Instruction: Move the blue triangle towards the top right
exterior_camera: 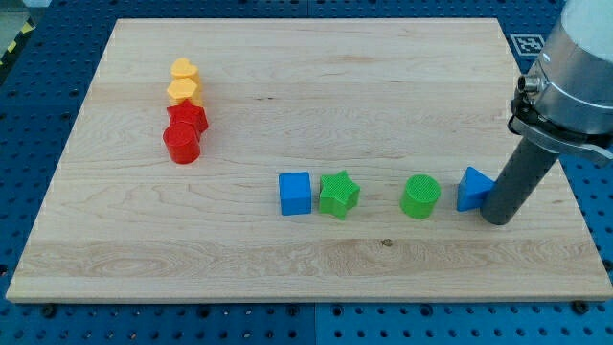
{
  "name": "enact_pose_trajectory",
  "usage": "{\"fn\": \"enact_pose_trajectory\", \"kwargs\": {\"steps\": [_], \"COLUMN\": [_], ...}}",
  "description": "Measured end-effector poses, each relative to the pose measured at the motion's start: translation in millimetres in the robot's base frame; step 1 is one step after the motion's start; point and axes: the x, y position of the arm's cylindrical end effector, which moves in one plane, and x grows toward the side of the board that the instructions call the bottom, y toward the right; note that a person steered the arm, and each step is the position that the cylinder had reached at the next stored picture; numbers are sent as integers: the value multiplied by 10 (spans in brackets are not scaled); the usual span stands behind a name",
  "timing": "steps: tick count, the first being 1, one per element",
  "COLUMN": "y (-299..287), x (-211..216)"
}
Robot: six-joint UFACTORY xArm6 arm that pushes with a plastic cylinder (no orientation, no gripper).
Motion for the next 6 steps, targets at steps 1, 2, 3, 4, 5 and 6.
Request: {"fn": "enact_pose_trajectory", "kwargs": {"steps": [1, 2, 3, 4, 5, 6], "y": [-98, -162, -149, -219, -297, -354], "x": [0, 12, -43, -268, -487, -781]}}
